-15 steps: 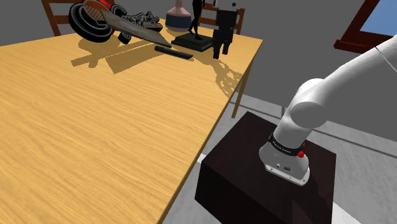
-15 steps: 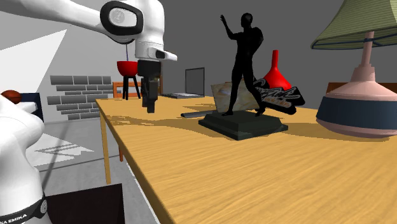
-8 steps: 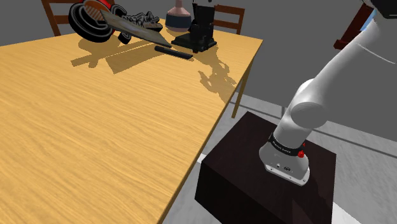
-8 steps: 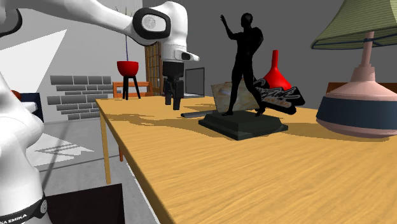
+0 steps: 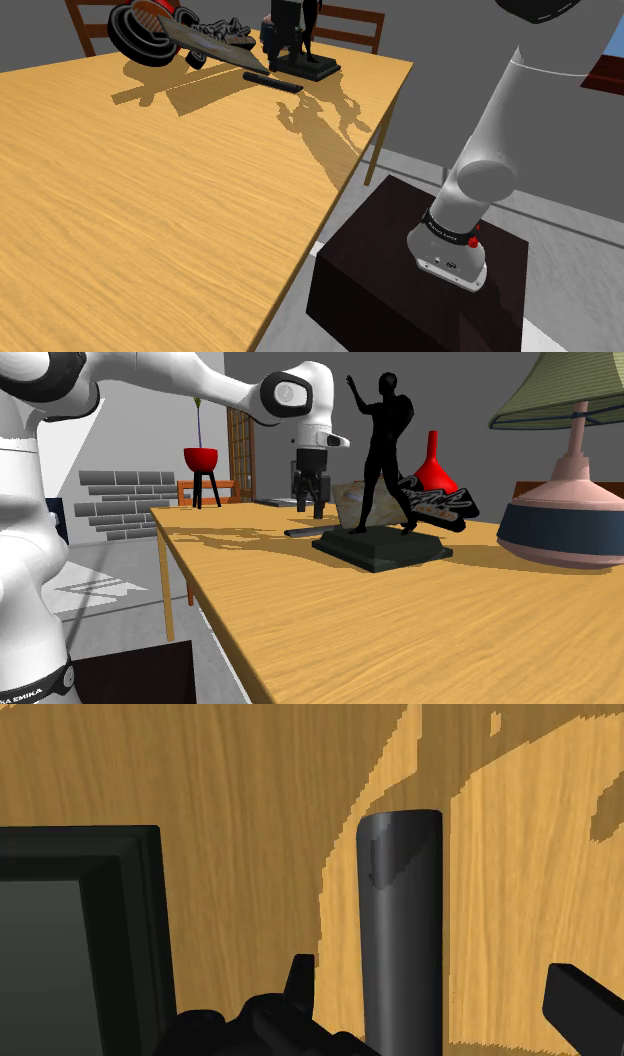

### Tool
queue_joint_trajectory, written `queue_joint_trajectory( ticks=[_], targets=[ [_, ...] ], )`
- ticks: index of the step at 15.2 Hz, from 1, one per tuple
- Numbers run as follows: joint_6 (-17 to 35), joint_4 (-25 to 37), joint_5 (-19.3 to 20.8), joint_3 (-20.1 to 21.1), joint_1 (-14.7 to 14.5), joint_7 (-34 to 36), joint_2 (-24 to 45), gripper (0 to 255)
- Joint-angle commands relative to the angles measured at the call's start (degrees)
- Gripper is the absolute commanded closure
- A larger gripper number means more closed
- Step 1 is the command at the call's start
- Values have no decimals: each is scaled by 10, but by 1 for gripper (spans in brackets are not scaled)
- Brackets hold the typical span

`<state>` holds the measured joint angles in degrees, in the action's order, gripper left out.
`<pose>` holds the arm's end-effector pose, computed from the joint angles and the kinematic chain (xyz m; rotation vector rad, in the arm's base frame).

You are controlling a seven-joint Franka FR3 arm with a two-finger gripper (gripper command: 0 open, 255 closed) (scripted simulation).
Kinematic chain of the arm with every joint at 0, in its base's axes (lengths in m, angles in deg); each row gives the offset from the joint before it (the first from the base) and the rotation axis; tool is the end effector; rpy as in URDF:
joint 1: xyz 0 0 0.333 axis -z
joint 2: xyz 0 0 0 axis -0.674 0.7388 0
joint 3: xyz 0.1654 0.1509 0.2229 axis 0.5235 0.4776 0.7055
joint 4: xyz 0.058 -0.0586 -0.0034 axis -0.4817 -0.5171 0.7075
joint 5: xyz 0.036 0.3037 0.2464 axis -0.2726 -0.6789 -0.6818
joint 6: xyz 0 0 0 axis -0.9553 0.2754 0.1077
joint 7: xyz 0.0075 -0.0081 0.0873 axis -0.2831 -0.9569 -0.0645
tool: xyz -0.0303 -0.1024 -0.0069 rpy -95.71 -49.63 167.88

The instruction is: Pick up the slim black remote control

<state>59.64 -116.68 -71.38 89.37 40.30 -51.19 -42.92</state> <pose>0.5706 0.0543 0.5495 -3.0519 -0.2326 0.0296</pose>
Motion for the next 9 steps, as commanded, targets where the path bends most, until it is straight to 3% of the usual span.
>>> queue_joint_trajectory(
  ticks=[1,9],
  targets=[
    [3,21,0,2,-2,3,22,0],
    [53,-29,-1,2,-2,-1,22,0]
  ],
)
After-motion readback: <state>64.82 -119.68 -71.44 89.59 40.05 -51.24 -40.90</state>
